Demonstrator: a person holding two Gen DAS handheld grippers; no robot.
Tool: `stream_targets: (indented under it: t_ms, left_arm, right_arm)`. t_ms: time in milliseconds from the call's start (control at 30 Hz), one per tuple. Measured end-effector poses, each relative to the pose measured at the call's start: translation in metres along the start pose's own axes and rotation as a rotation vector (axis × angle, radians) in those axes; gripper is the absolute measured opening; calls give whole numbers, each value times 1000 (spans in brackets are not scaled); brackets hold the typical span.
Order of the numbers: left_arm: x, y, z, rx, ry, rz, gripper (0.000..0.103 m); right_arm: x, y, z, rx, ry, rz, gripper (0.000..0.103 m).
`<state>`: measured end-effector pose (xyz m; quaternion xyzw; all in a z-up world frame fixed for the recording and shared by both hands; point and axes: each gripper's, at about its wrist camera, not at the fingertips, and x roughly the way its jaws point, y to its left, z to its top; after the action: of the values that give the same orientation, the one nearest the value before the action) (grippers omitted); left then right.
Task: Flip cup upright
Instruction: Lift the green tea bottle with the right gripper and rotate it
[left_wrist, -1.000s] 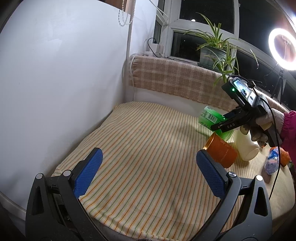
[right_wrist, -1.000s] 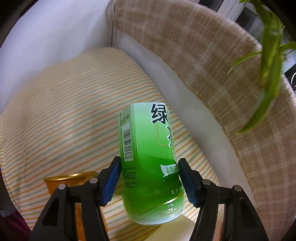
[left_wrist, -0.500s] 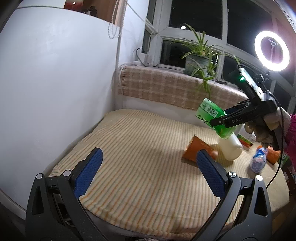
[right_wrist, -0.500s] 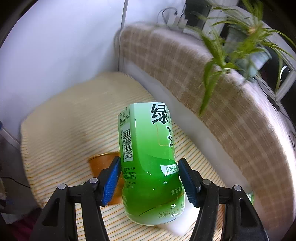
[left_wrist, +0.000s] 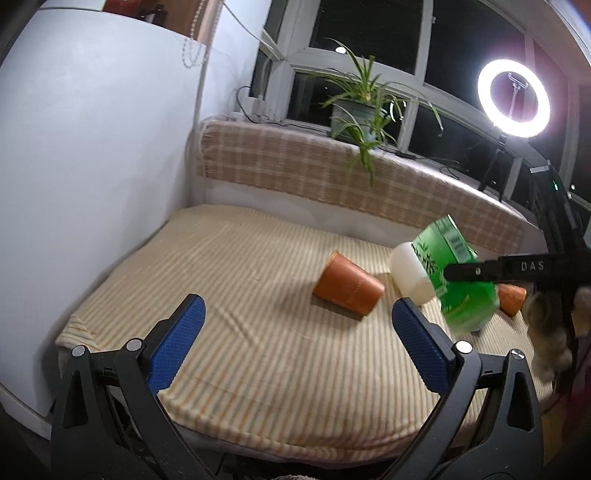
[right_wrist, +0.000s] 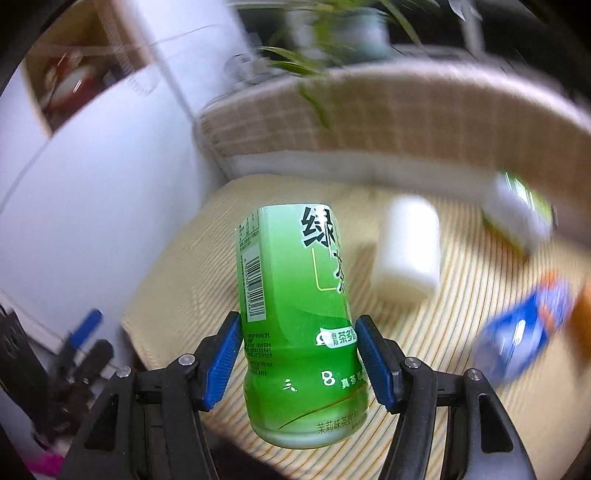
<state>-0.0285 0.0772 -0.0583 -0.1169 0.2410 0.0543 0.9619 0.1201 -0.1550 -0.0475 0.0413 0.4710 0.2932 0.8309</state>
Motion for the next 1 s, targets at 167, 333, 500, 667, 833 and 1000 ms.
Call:
stream_targets:
  t_ms: [167, 333, 500, 667, 833, 1000]
  left_arm:
    - [0, -12, -5, 14, 17, -30, 103]
    - [-2, -10, -4, 19, 27, -35, 103]
    - [2, -9, -4, 13, 42, -41, 103]
    - [5, -16, -5, 32, 62, -60, 103]
    - [15, -24, 0, 39, 111, -125, 103]
    - [33, -44, 6, 53, 180, -219, 103]
  right_arm:
    - [21, -37, -36, 289, 36, 80, 65]
    - [38, -66, -62, 475, 33, 73, 65]
    - [43, -73, -72, 516, 34, 48, 65]
    - [44, -78, -71, 516, 33, 39, 69]
    - [20, -79, -75, 477, -35, 51, 82]
    - [-25, -75, -93, 405, -151, 22, 86]
